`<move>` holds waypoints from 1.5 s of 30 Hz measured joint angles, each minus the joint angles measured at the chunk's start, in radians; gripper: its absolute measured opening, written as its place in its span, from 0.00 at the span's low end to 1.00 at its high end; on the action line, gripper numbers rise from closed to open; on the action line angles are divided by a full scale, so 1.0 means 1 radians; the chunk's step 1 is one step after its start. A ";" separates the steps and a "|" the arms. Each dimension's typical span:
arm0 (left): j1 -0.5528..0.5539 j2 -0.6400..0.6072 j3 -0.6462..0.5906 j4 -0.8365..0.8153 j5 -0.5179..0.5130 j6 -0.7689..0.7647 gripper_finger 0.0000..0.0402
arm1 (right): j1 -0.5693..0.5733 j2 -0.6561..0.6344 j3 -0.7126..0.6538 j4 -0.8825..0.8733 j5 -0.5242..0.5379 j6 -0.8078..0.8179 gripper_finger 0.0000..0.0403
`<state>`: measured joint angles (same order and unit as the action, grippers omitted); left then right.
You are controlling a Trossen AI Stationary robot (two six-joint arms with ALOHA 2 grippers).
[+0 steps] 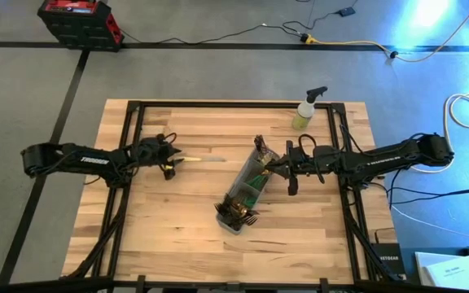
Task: Sort silverware
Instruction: Put the table knife into the silverware tray
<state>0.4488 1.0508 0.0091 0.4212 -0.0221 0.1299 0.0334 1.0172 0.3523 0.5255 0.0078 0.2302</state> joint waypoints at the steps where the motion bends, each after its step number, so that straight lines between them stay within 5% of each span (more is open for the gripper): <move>1: 0.000 0.000 0.000 -0.014 0.016 0.000 0.41 | 0.000 0.000 0.000 0.000 0.000 0.000 0.00; 14: -0.065 0.006 -0.001 -0.046 0.164 -0.072 0.41 | 0.000 0.000 0.000 -0.003 0.000 0.000 0.00; 24: -0.108 0.104 -0.001 0.043 0.052 -0.094 0.40 | 0.000 0.000 0.000 0.000 0.000 0.000 0.00; 36: -0.157 0.213 -0.001 0.172 -0.020 -0.098 0.16 | 0.000 0.000 0.000 -0.002 -0.001 -0.001 0.00; 45: -0.186 0.236 -0.002 0.210 -0.061 -0.139 0.15 | 0.000 0.000 0.000 -0.004 -0.001 -0.001 0.00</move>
<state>0.2627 1.2865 0.0067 0.6313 -0.0835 -0.0091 0.0334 1.0172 0.3519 0.5220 0.0071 0.2291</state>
